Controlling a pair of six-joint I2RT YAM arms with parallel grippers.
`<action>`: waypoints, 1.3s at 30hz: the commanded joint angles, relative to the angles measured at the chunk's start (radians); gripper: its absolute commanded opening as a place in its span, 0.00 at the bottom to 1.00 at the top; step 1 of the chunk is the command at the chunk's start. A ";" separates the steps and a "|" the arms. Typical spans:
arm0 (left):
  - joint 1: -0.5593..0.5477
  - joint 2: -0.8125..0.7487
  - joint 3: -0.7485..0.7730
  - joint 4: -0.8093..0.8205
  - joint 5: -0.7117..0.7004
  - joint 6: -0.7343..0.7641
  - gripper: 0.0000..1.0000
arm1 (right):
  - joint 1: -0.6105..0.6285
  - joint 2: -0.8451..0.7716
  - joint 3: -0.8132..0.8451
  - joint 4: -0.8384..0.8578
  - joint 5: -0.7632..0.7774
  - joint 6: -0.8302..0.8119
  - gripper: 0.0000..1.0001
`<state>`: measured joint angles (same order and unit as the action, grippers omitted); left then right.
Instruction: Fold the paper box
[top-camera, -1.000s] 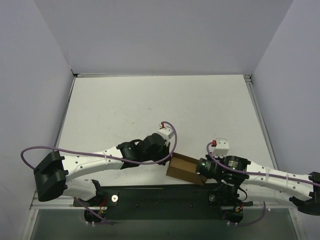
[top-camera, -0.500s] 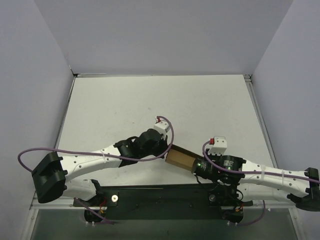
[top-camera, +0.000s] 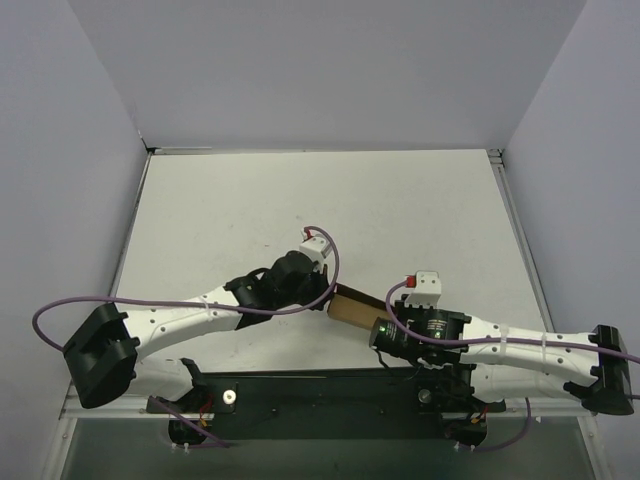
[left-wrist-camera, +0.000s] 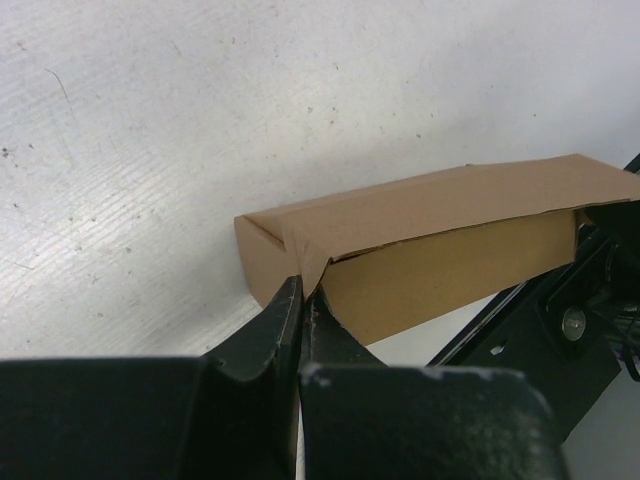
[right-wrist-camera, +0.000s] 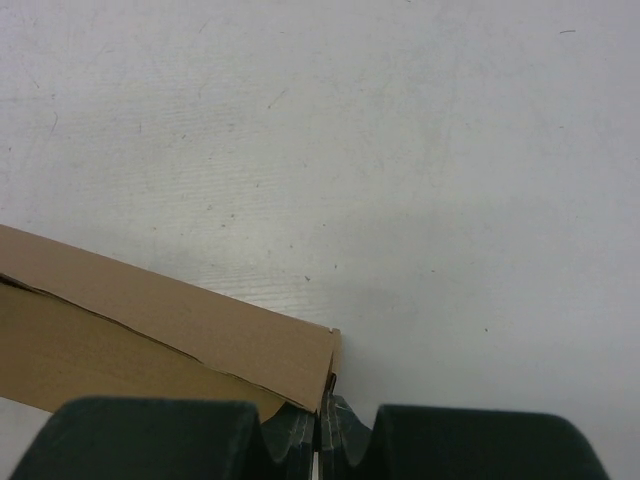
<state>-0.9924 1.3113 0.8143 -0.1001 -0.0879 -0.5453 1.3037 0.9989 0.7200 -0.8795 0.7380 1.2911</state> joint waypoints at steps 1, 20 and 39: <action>-0.012 0.022 -0.047 0.154 0.132 -0.002 0.01 | 0.009 -0.029 -0.002 0.016 0.055 0.031 0.00; -0.078 0.025 -0.155 0.163 0.019 0.044 0.01 | 0.006 -0.043 -0.024 0.014 0.049 0.043 0.00; -0.077 0.016 -0.241 0.158 -0.010 0.041 0.00 | -0.006 -0.052 -0.024 0.013 0.046 0.033 0.00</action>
<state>-1.0477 1.2987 0.6323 0.1844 -0.1467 -0.5114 1.3014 0.9550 0.6956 -0.8948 0.7444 1.3087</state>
